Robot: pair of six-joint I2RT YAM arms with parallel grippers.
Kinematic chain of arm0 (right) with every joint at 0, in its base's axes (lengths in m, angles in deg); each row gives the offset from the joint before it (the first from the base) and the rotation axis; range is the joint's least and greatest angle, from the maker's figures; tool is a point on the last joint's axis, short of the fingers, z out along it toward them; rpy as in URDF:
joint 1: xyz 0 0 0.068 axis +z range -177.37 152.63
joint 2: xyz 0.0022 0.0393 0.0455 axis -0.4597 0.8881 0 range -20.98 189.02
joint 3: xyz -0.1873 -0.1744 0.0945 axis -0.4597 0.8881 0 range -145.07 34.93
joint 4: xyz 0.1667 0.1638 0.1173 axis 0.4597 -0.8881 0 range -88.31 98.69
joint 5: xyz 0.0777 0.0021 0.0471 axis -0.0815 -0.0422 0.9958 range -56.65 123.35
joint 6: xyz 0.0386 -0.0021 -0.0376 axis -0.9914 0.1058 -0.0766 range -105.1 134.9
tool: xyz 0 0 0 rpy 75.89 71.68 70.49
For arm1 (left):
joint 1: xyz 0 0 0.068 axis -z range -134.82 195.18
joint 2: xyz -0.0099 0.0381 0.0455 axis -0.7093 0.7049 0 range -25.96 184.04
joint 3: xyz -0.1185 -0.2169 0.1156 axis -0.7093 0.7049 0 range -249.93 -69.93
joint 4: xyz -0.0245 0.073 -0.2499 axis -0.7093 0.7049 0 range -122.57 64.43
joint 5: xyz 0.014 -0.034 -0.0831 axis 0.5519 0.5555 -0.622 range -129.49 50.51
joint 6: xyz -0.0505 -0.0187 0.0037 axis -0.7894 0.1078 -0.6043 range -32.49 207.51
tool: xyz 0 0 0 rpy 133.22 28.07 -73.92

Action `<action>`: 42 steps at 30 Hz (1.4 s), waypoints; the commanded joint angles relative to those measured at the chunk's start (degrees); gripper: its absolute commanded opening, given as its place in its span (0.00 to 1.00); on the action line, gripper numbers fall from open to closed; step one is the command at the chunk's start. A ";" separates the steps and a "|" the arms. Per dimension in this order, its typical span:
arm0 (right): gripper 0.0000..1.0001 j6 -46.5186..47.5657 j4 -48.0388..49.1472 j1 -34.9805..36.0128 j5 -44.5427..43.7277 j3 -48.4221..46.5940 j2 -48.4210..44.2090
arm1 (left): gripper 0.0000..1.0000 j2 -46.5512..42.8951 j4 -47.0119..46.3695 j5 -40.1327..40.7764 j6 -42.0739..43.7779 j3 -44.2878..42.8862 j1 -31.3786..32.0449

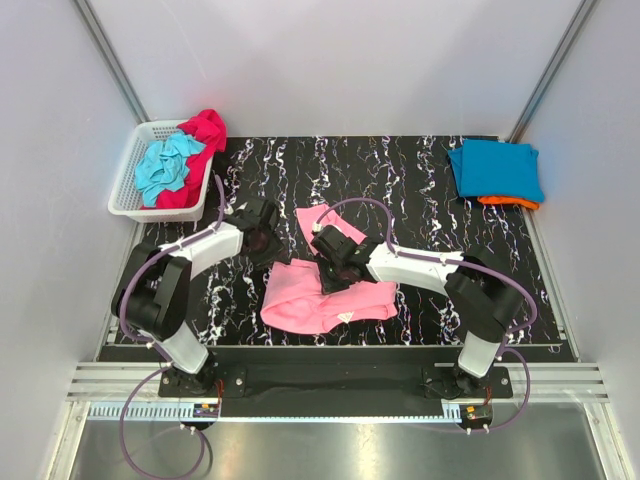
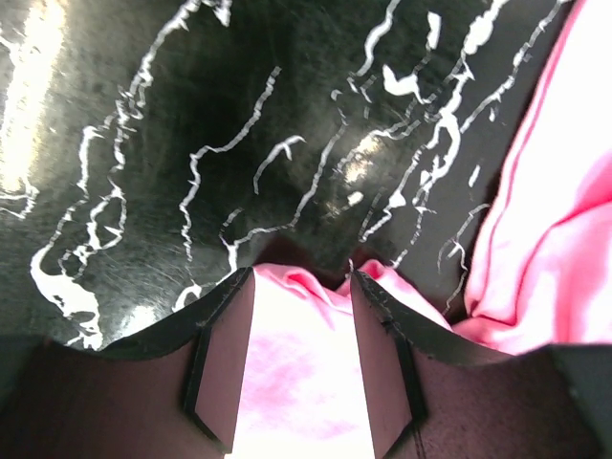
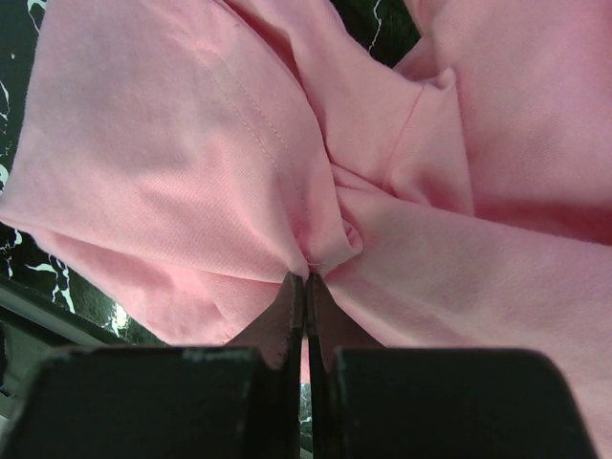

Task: Fold and stack the t-shirts
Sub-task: Flatten the tshirt out

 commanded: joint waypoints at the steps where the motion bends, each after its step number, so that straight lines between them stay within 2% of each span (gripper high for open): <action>1: 0.00 -0.63 -0.29 0.33 -1.29 -0.13 0.37 | 0.49 -0.22 1.25 0.73 -0.06 -2.31 0.83; 8: 0.00 -0.63 -0.20 0.33 -1.55 0.22 -0.07 | 0.49 0.75 4.51 5.30 -0.85 -2.40 3.12; 14: 0.00 -0.63 -0.20 0.42 -1.55 0.48 -0.59 | 0.49 3.65 4.68 6.01 -1.12 -3.01 3.74; 25: 0.00 -0.54 -0.20 0.34 -1.20 0.39 -0.24 | 0.49 8.22 7.94 9.00 0.72 -10.56 3.65; 28: 0.00 -0.46 -0.29 0.42 -1.29 0.39 -0.24 | 0.44 8.57 8.20 8.56 0.81 -11.09 3.65; 30: 0.00 -0.54 -0.20 0.33 -1.38 0.30 -0.24 | 0.34 8.31 8.20 8.38 0.99 -10.74 3.74; 32: 0.00 -0.54 -0.29 0.42 -1.46 0.13 -0.24 | 0.29 7.87 8.29 8.21 1.17 -9.96 3.74; 35: 0.00 -0.54 -0.29 0.42 -1.64 -0.13 -0.07 | 0.29 6.82 8.20 8.12 1.17 -8.64 3.82; 40: 0.00 -0.81 -0.20 0.42 -1.81 -0.22 0.11 | 0.39 6.11 8.20 7.50 1.69 -7.76 4.18; 42: 0.00 -0.89 -0.20 0.42 -1.99 -0.14 0.11 | 0.39 6.29 8.20 7.06 2.22 -7.84 4.44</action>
